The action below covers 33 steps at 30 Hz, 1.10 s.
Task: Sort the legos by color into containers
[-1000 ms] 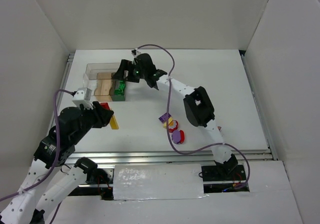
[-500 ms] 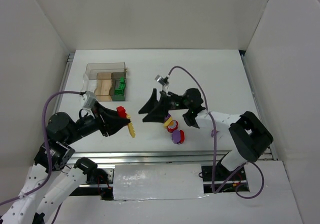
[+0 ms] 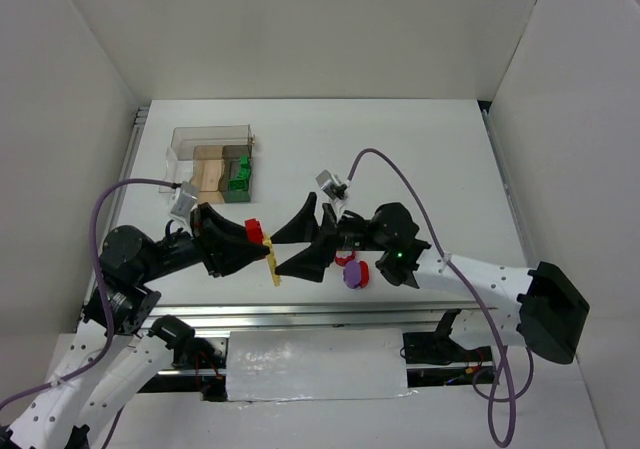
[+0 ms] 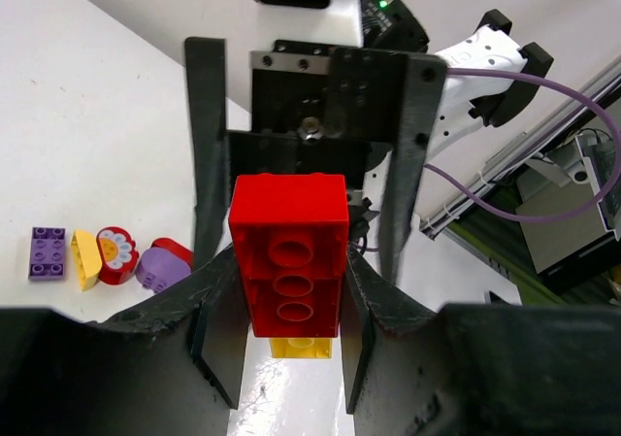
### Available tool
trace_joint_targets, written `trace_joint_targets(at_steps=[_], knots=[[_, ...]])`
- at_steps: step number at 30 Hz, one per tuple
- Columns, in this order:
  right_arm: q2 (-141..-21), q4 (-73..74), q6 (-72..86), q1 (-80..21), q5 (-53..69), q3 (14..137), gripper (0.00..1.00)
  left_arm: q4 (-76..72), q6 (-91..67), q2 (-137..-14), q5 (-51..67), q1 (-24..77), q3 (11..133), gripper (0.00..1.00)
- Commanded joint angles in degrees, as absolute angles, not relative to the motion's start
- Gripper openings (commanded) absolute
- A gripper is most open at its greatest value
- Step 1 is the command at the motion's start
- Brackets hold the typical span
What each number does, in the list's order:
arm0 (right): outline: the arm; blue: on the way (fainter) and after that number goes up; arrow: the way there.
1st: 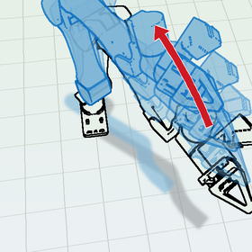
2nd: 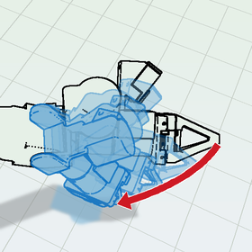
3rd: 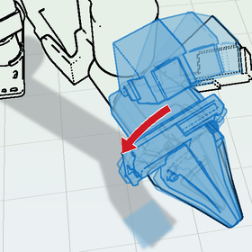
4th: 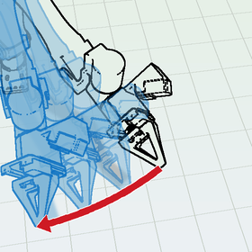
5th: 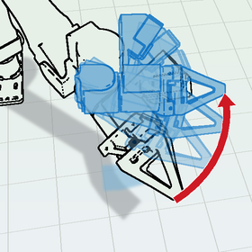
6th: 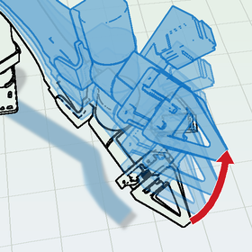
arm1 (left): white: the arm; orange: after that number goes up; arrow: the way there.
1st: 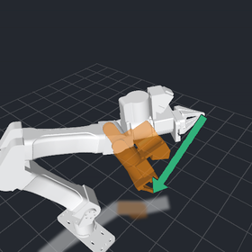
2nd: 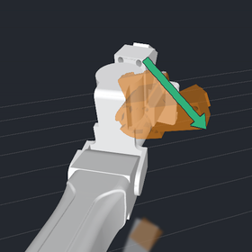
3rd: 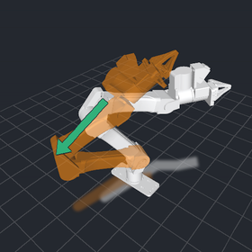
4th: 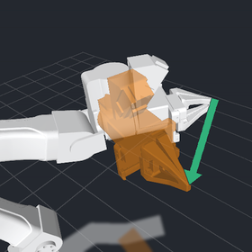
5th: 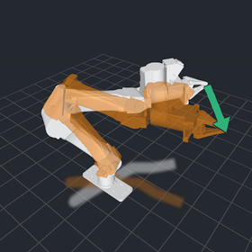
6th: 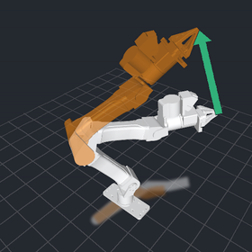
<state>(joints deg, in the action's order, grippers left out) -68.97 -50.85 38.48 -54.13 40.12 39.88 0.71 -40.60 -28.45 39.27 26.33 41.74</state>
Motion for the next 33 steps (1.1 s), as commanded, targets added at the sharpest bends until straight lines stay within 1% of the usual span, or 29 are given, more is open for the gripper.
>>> trace_joint_targets(at_steps=[1,3,6,8,9,10,11,14,15,16,17,18,19,21,22,23,24,27,29,31,32,33], knots=[[-70.66,-48.25,35.33,-54.23,34.36,41.92,0.95,-5.10,-43.24,-28.48,40.96,26.02,41.57,0.00],[-71.45,-48.25,35.42,-54.58,33.93,42.19,0.94,-5.71,-43.86,-28.48,41.31,26.02,41.66,0.00],[-72.77,-50.26,36.38,-54.75,34.71,42.63,0.87,-6.85,-44.65,-28.56,42.10,26.02,41.57,0.00],[-73.47,-51.24,36.91,-54.76,35.94,42.89,0.81,-6.77,-44.65,-28.65,42.01,26.10,41.57,0.00],[-73.56,-51.68,37.26,-54.84,36.30,42.98,0.75,-6.33,-44.47,-28.74,41.84,26.10,41.57,0.00],[-73.83,-52.55,37.44,-54.84,36.82,43.07,0.66,-6.24,-44.30,-28.83,41.57,26.10,41.49,0.00],[-74.00,-53.25,37.70,-54.84,37.35,43.07,0.64,-6.15,-44.30,-29.00,41.57,26.02,41.57,0.00],[-74.44,-56.68,39.46,-54.84,39.20,42.63,0.65,-3.70,-42.89,-29.62,39.91,26.10,42.71,0.00],[-75.31,-58.78,39.98,-54.84,41.81,42.54,0.54,-3.17,-42.54,-29.88,39.47,26.02,42.89,0.00],[-75.32,-59.76,40.95,-54.76,42.18,42.54,0.38,-2.64,-41.93,-30.06,38.94,26.02,43.41,0.00],[-75.76,-59.77,41.30,-54.76,42.01,42.54,0.26,-2.46,-41.66,-30.41,38.94,26.02,43.68,0.00],[-75.67,-60.81,41.22,-54.67,41.58,41.49,0.02,-2.20,-41.31,-30.58,38.85,26.10,44.03,0.00],[-75.67,-60.73,41.13,-54.15,41.40,41.14,0.00,-1.85,-40.96,-30.85,38.41,26.02,44.38,0.00],[-74.63,-61.25,41.31,-52.48,41.22,38.95,0.00,-0.19,-39.30,-31.20,37.36,26.02,45.43,0.00],[-74.01,-62.22,42.70,-51.08,40.96,37.54,0.00,3.74,-37.11,-31.38,35.53,26.02,46.92,0.00],[-73.22,-63.36,44.02,-47.32,40.61,36.05,0.00,5.35,-36.13,-31.64,34.72,26.02,47.80,0.00],[-71.30,-65.98,45.16,-45.02,40.52,32.55,0.00,6.67,-34.38,-31.73,34.11,26.10,48.51,0.00],[-66.56,-68.90,48.51,-38.42,41.04,27.00,0.00,9.84,-32.09,-31.90,33.31,26.02,50.80,0.00],[-63.82,-65.15,45.64,-37.01,40.87,26.46,0.00,10.89,-31.64,-31.64,31.30,25.93,51.50,0.00],[-59.78,-55.50,41.94,-36.56,39.73,27.07,0.00,12.12,-30.85,-32.34,28.15,25.93,52.55,0.00],[-56.55,-47.11,38.10,-36.48,35.72,27.68,0.00,15.00,-30.76,-32.95,20.64,25.84,53.25,0.00],[-54.86,-47.02,38.06,-36.47,33.07,27.86,0.00,17.47,-31.02,-34.00,15.09,25.93,55.35,0.00]])
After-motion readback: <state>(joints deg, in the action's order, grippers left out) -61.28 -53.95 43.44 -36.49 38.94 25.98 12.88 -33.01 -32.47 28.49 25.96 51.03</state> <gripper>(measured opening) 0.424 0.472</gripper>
